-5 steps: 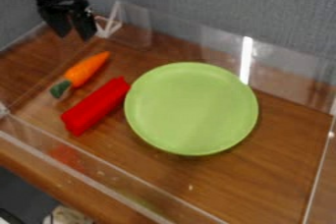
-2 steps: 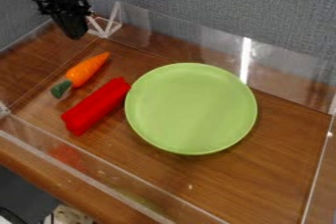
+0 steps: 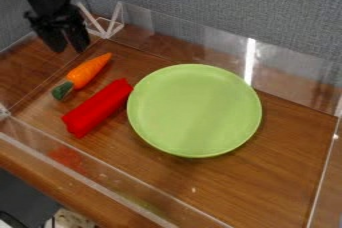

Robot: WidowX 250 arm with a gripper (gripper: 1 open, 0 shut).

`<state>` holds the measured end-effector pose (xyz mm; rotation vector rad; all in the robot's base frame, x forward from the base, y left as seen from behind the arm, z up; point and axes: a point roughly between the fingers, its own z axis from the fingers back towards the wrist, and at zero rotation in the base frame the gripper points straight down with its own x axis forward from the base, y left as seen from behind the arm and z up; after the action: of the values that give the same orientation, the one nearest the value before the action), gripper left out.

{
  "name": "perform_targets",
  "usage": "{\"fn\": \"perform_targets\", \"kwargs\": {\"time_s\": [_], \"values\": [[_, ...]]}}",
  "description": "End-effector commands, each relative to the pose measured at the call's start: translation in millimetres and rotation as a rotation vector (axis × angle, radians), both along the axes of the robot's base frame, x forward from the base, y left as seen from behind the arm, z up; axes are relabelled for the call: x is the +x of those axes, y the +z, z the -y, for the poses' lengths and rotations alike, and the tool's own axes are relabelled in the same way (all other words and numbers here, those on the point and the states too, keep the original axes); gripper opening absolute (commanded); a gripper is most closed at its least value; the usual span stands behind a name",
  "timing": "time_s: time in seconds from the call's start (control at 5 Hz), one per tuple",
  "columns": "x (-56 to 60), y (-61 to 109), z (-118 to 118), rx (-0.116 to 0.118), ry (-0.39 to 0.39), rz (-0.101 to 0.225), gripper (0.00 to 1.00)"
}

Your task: Put the carrot on the left side

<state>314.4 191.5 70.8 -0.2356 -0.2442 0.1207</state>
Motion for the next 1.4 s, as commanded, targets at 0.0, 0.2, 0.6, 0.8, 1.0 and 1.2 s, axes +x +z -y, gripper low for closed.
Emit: {"fn": "perform_targets", "kwargs": {"time_s": [0.0, 0.2, 0.6, 0.8, 1.0, 1.2], "values": [[3.6, 31.3, 0, 0.070, 0.006, 0.071, 0.00], [-0.3, 42.8, 3, 0.101, -0.016, 0.079, 1.00], [0.1, 50.2, 5, 0.125, -0.021, 0.075, 0.00], [3.0, 48.5, 2, 0.129, -0.002, 0.073, 0.00], [5.0, 41.5, -1, 0.104, -0.032, 0.072, 1.00], [6.3, 33.9, -5, 0.079, -0.062, 0.070, 1.00]]}}
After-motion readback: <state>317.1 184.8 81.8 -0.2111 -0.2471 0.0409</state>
